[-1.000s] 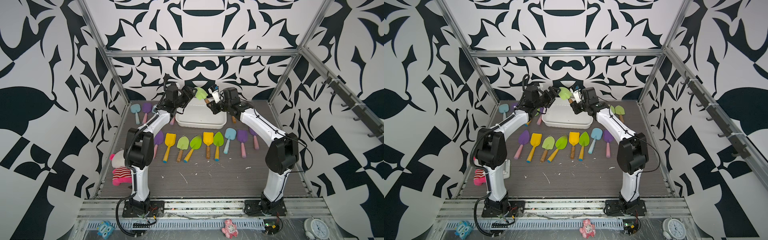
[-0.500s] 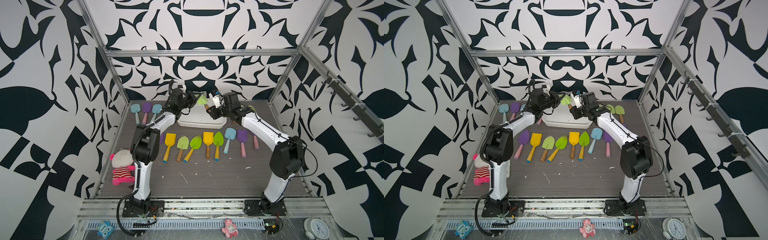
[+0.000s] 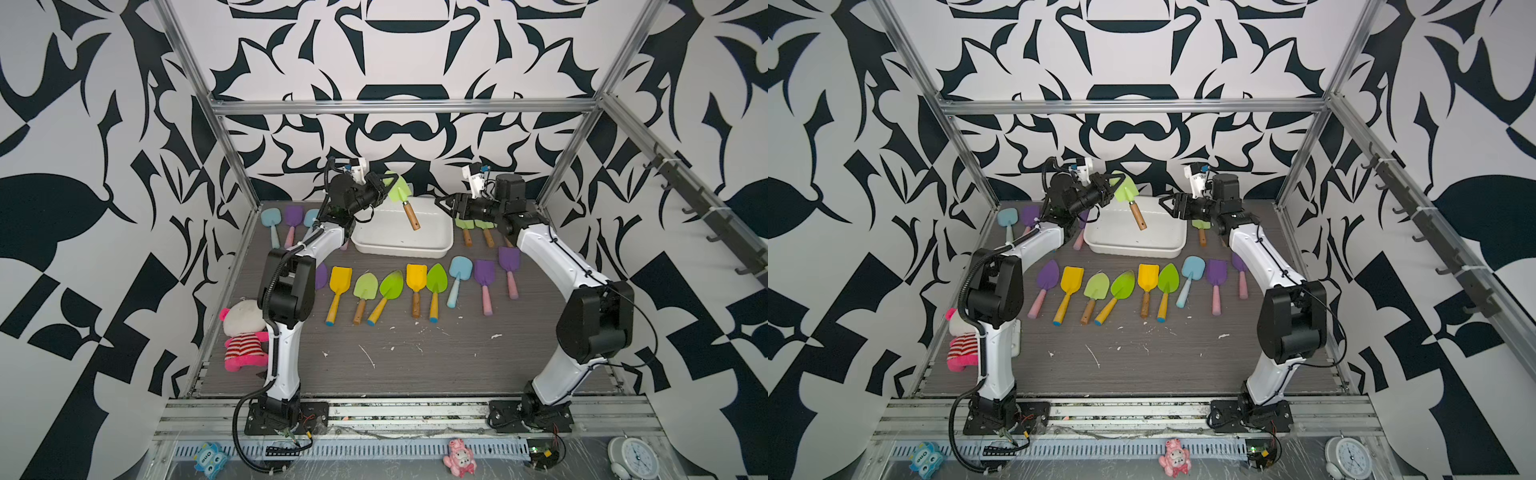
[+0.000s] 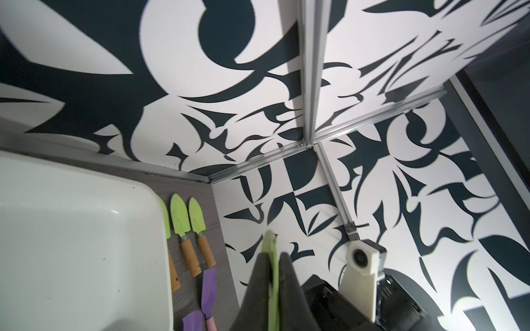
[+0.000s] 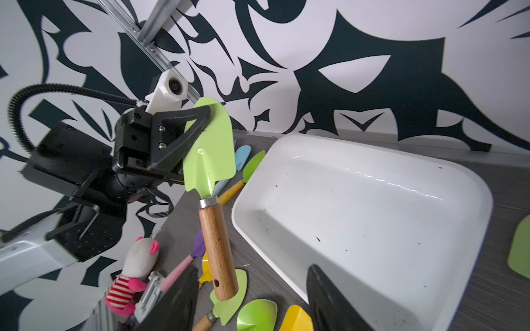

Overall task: Take the shovel out of the storage box
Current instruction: Place the shovel at the center of the board.

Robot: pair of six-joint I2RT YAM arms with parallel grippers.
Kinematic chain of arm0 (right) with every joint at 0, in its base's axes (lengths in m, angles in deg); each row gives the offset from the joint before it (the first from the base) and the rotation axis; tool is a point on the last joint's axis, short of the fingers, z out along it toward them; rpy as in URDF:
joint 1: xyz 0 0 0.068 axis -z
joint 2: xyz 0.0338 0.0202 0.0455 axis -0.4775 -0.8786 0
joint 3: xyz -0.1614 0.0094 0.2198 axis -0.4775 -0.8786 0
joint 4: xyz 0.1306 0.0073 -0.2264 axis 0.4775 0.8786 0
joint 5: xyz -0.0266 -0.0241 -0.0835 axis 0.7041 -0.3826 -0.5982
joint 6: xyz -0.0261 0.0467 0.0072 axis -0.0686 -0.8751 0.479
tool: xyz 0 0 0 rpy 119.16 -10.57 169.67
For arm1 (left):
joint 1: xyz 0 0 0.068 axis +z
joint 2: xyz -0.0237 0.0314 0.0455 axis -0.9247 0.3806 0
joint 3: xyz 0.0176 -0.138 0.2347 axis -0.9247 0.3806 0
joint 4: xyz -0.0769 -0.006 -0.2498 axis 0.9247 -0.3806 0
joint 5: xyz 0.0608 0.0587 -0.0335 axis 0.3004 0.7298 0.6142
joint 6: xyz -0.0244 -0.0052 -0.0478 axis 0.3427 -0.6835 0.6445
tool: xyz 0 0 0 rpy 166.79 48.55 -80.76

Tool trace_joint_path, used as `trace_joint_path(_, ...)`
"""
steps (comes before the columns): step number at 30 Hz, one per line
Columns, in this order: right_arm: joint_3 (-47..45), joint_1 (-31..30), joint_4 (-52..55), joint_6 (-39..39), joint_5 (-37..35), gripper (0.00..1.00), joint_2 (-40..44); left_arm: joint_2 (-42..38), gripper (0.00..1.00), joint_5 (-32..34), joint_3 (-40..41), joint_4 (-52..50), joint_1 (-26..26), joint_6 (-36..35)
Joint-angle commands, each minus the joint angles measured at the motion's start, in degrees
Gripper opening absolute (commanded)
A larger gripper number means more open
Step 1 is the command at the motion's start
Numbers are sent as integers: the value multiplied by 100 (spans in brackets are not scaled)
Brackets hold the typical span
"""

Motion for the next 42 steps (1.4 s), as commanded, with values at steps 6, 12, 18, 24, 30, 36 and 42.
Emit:
trace_joint_path(6, 17, -311, -1398, -1201, 1452, 63, -190, 443, 0, -510, -702, 1399, -76, 630)
trace_joint_path(12, 87, -501, -1212, -1125, 1604, 61, -364, 557, 0, -530, -753, 1657, -98, 826)
trace_joint_path(18, 132, -578, -1204, -1063, 1614, 52, -458, 685, 0, -472, -776, 2164, -118, 1187)
trace_joint_path(24, 286, -587, -1202, -1057, 1631, 50, -588, 688, 0, -508, -778, 2323, -181, 1290)
trace_joint_path(30, 260, -598, -1240, -1049, 1566, 9, -488, 723, 0, -511, -721, 2542, -208, 1365)
trace_joint_path(36, 209, -582, 599, 191, 68, 0, 275, 237, 54, -242, 152, 2355, -60, 828)
trace_joint_path(42, -276, -613, 3004, 1266, -4324, 0, 1655, -1029, 99, -20, 1226, 34, 564, -842)
